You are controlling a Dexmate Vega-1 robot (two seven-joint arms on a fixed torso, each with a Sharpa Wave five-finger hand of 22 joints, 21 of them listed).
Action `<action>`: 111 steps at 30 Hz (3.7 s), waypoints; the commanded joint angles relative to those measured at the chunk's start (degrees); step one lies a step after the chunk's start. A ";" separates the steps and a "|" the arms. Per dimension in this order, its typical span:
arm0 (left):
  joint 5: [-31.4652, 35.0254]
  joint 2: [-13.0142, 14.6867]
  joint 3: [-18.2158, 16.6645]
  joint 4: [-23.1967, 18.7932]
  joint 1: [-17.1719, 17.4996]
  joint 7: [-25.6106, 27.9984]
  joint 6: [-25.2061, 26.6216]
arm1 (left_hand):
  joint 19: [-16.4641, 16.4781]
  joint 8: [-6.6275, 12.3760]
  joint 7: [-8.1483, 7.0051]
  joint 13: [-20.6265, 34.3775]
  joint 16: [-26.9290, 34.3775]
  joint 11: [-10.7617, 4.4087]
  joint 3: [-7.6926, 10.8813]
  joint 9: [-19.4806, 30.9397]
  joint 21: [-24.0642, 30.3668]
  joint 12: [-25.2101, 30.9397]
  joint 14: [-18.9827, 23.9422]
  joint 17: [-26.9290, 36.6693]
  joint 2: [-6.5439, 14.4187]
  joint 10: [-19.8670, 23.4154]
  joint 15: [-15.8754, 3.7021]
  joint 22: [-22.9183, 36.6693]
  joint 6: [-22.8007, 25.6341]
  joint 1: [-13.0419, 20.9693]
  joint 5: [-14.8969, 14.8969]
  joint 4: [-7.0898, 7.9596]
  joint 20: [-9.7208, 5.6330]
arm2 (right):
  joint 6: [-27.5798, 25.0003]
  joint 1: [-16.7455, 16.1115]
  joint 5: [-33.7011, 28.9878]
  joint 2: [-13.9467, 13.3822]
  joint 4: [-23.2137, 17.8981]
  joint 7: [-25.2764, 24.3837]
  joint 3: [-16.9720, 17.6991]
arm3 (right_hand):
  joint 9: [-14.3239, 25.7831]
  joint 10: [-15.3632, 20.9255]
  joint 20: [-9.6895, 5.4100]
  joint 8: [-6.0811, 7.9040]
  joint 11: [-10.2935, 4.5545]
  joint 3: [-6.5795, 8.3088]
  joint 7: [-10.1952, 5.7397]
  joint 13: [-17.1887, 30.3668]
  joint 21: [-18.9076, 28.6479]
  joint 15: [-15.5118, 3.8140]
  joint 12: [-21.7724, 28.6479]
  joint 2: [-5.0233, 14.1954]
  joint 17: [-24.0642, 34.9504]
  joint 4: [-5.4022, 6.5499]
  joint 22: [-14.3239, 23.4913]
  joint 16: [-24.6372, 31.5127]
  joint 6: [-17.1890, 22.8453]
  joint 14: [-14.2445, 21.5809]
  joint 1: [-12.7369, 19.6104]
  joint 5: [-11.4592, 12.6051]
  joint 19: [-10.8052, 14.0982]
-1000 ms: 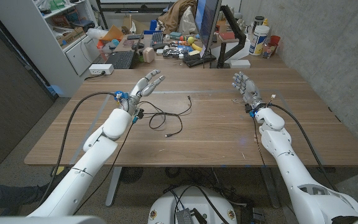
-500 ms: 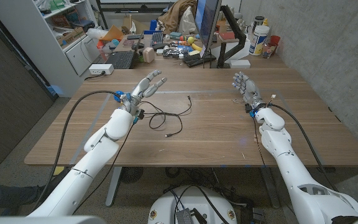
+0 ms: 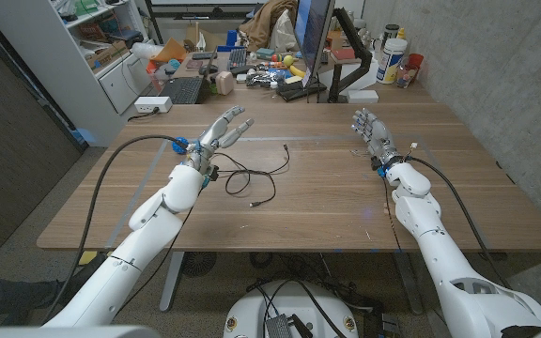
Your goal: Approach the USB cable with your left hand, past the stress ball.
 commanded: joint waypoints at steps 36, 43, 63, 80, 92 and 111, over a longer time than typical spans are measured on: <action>12.89 3.04 6.31 -3.59 -2.56 -4.22 11.97 | 0.56 0.40 -0.97 0.20 0.36 -0.40 0.15 0.27 -0.16 0.27 0.92 0.21 0.13 1.00 -1.37 0.24 1.63 1.54 -0.09 -0.57 1.48 | 0.45 1.34 -0.04 -0.32 1.61 0.66 0.35 | 0.18 0.59 -1.20 0.02 -0.05 0.05 -0.23 0.08 -1.04 -0.11 -0.21 0.41 0.13 -0.02 0.28 -0.04 0.44 0.49 0.01 0.29 0.69; 12.66 2.89 6.54 -2.99 -2.76 -4.11 12.24 | 0.55 0.32 -1.05 0.20 0.28 -0.38 0.15 0.27 -0.20 0.20 0.87 0.22 0.16 1.00 -1.35 0.25 1.68 1.63 -0.13 -0.60 1.63 | 0.61 1.55 -0.14 -0.31 1.92 0.61 0.38 | 0.18 0.61 -1.18 0.00 -0.05 0.04 -0.28 0.08 -1.16 -0.12 -0.23 0.38 0.12 -0.05 0.29 -0.06 0.43 0.49 0.00 0.29 0.78; 13.02 2.56 8.06 -1.87 -3.22 -4.52 14.15 | 0.62 0.22 -1.28 0.21 0.23 -0.58 0.17 0.28 -0.25 0.08 0.98 0.24 0.29 1.06 -1.39 0.28 2.00 1.84 -0.20 -0.67 1.78 | 1.07 2.10 -0.10 -0.23 3.00 0.72 0.63 | 0.18 0.68 -1.24 -0.03 -0.07 0.08 -0.17 0.08 -1.58 -0.02 -0.25 0.44 0.11 -0.10 0.30 -0.09 0.39 0.53 0.01 0.29 0.97; 13.83 2.61 9.64 -0.86 -4.00 -5.02 15.36 | 0.70 0.13 -1.52 0.22 0.20 -0.56 0.21 0.29 -0.28 0.06 1.09 0.25 0.44 1.28 -1.37 0.29 2.21 2.01 -0.27 -0.70 1.83 | 1.49 2.83 -0.04 -0.47 3.75 1.39 0.79 | 0.18 0.71 -1.22 -0.04 -0.13 0.06 -0.22 0.08 -1.88 -0.04 -0.27 0.46 0.12 -0.09 0.32 -0.11 0.42 0.54 -0.05 0.28 1.08; 13.68 2.70 10.35 0.53 -4.70 -5.02 15.04 | 0.95 0.14 -1.51 0.23 0.22 -0.74 0.23 0.30 -0.23 0.08 1.24 0.26 0.54 1.52 -1.45 0.30 2.52 2.13 -0.33 -0.73 1.41 | 1.20 3.09 -0.23 -0.57 3.74 1.35 0.74 | 0.19 0.85 -1.17 -0.04 -0.14 0.07 -0.25 0.09 -2.11 -0.05 -0.24 0.49 0.11 -0.10 0.32 -0.12 0.43 0.55 -0.05 0.28 1.10; 13.32 2.94 11.06 1.71 -5.07 -5.75 15.35 | 1.08 0.12 -1.67 0.24 0.24 -0.73 0.29 0.31 -0.25 0.07 1.50 0.27 0.73 1.80 -1.55 0.30 2.95 2.35 -0.41 -0.78 1.26 | 0.80 3.60 -0.65 -0.57 4.04 1.20 0.57 | 0.19 0.79 -1.08 -0.02 -0.29 0.07 -0.22 0.09 -2.48 -0.07 -0.30 0.50 0.11 -0.11 0.34 -0.15 0.52 0.54 -0.10 0.28 1.20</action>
